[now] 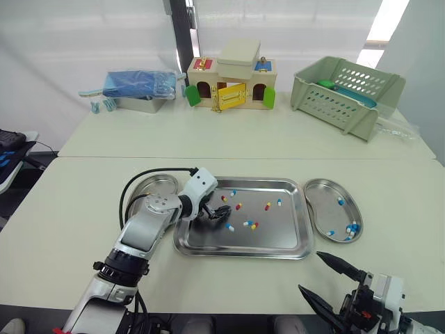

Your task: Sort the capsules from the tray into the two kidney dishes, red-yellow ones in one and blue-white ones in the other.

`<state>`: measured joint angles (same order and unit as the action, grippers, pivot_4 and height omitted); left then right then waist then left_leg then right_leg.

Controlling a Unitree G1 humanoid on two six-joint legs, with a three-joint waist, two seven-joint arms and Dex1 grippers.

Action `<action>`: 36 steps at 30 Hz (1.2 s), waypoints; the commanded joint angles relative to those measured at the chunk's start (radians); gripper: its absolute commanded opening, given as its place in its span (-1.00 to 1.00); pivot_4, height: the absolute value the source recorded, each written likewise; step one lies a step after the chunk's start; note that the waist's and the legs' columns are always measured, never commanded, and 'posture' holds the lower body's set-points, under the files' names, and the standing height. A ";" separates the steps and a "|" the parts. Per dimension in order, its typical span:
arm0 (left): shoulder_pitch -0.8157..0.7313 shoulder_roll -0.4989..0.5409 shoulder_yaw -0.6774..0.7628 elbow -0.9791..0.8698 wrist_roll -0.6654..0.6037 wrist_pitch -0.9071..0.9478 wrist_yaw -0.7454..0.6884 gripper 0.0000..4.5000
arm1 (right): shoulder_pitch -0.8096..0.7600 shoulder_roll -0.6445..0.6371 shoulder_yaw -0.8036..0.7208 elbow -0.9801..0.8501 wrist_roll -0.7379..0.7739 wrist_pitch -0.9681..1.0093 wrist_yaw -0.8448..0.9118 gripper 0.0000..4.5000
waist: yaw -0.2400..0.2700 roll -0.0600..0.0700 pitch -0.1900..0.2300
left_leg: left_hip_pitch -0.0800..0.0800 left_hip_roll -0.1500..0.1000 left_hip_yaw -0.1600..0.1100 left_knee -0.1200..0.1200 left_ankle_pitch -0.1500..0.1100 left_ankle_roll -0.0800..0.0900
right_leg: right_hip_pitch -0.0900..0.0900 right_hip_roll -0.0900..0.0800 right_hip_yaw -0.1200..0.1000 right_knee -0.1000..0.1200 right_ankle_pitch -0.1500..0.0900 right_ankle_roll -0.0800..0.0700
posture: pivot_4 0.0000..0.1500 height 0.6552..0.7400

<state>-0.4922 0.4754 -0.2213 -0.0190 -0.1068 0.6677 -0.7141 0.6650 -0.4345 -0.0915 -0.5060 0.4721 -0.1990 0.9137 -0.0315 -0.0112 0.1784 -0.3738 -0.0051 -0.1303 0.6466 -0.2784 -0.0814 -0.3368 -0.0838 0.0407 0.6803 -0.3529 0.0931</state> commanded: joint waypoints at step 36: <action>-0.035 0.003 -0.038 0.073 0.062 -0.091 -0.020 -0.63 | -0.043 -0.011 0.039 -0.066 -0.018 0.030 -0.089 1.00 | 0.000 0.000 0.000 | 0.000 0.000 0.000 0.000 0.000 0.000 | 0.000 0.000 0.000 0.000 0.000 0.000 | 1.00 1.00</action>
<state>-0.5250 0.4683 -0.2520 0.0515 -0.0638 0.5750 -0.7321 0.6169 -0.4491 -0.0549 -0.5625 0.4521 -0.1456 0.8246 -0.0317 -0.0111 0.1783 -0.3735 -0.0052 -0.1304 0.6466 -0.2783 -0.0814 -0.3366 -0.0838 0.0407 0.6804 -0.3529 0.0931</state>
